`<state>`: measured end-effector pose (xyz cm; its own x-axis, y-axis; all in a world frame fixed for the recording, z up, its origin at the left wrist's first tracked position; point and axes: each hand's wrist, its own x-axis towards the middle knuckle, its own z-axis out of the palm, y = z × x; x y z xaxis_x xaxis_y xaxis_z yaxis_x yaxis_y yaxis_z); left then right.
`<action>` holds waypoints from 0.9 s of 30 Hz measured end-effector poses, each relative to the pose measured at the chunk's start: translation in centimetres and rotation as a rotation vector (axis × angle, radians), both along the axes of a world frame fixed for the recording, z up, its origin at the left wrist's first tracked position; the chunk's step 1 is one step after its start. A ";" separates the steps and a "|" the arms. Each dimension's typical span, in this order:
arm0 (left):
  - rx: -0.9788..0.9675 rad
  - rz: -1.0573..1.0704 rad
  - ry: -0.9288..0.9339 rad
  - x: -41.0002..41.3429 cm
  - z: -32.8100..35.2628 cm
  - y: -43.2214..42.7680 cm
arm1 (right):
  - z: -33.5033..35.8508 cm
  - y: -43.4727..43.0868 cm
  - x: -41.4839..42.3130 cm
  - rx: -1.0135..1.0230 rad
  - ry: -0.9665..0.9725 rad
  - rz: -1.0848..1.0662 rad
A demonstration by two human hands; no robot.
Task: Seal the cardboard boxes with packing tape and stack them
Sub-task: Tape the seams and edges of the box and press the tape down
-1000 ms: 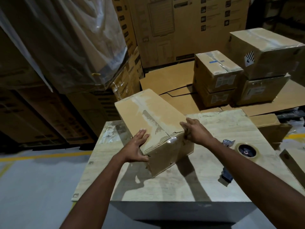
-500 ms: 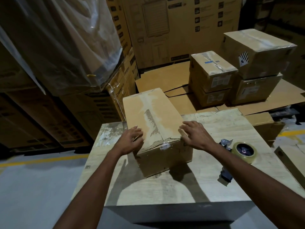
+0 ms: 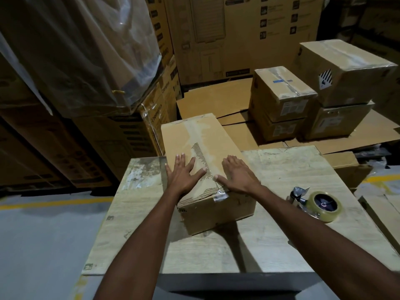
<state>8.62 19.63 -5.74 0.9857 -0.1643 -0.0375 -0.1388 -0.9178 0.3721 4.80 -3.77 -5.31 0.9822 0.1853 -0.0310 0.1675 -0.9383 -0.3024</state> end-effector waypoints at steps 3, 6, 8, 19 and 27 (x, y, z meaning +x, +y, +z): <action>0.006 0.035 0.028 0.6 0.0 0.0 | -0.8 -0.1 0.2 -0.043 0.019 -0.004; -0.011 0.036 0.045 0.9 0.1 0.1 | -0.7 -0.5 0.5 -0.070 0.052 0.039; -0.003 0.029 0.037 0.9 0.1 0.2 | -0.6 -0.8 0.3 -0.086 0.055 0.078; 0.071 -0.453 -0.115 -0.2 0.5 0.0 | -0.7 -2.3 -2.9 -0.128 -0.113 0.355; 0.066 -0.574 -0.111 -3.0 0.0 0.3 | -2.9 -2.9 -3.9 -0.099 -0.279 0.414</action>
